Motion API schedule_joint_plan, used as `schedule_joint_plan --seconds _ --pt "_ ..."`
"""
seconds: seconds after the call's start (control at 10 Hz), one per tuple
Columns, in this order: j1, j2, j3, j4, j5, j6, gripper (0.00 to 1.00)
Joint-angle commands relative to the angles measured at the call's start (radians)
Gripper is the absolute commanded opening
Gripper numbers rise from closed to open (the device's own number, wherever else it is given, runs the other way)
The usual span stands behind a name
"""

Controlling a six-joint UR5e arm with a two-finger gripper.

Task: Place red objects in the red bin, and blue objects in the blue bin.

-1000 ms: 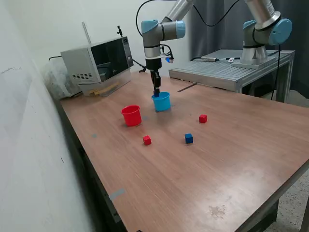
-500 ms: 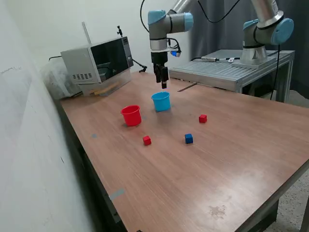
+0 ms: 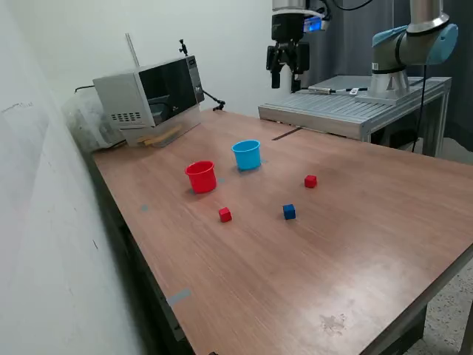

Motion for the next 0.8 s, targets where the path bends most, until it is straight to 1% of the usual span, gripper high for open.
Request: schedule_joint_plan --seconds 0.0,0.1,0.2,0.3,0.4,0.5,0.6,0.7 --pt "0.076 0.045 -0.099 0.019 0.006 0.116 1.00" --pt "0.096 0.111 -0.171 0.022 0.000 0.157 1.00" --pt "0.099 0.181 -0.242 0.022 -0.003 0.209 1.00" --pt "0.099 0.262 -0.312 0.022 -0.014 0.254 1.00" --pt "0.102 0.315 -0.337 0.019 -0.019 0.274 1.00" --pt "0.105 0.363 -0.344 0.009 -0.019 0.293 1.00" --pt "0.136 0.415 -0.353 -0.008 -0.022 0.297 1.00" --pt "0.153 0.458 -0.351 -0.028 -0.044 0.299 1.00"
